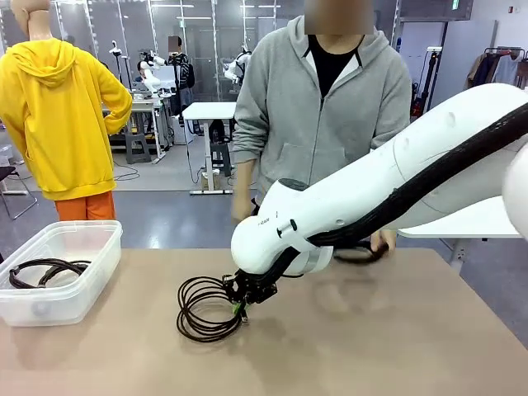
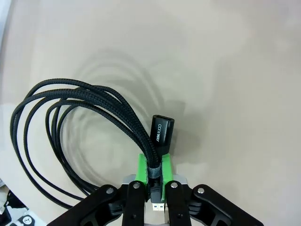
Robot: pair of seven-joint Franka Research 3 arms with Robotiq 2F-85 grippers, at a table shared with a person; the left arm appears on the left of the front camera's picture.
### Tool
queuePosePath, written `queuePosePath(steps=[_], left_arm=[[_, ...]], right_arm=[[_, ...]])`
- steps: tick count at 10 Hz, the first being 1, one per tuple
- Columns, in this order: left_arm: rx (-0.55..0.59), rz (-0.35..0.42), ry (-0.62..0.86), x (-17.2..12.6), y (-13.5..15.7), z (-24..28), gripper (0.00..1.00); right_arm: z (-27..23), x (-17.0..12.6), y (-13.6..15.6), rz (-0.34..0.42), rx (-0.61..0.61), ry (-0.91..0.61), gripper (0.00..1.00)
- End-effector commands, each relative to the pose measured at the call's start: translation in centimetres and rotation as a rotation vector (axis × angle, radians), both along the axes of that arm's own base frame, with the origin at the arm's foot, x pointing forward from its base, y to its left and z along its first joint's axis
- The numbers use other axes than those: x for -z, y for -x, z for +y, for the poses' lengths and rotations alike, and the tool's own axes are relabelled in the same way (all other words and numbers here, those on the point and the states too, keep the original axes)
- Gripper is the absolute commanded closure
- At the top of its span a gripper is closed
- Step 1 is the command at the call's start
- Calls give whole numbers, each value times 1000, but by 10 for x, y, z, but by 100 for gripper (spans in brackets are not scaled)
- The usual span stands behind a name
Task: Organize and store the cables.
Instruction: Place the USB Extension Cable into the Organizing box.
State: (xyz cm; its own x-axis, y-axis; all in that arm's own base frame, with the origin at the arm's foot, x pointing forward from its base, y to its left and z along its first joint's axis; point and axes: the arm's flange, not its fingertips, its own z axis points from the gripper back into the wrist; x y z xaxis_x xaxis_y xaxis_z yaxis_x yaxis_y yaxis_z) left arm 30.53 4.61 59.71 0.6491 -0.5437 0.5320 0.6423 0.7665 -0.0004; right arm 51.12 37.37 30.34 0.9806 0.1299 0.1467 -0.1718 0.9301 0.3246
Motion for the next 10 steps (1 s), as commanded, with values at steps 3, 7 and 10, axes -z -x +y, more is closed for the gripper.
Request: queuePosePath(steps=[3,7,10], left_arm=[[-4,2,-9,0,1,-1,0],[-4,2,-9,0,1,-1,0],[-4,2,-9,0,1,-1,0]], right_arm=[[2,-15,0,-14,47,14,5],[-49,-51,32,-108,-36,-72,10],[-122,-92,68,-225,-166,-68,0]])
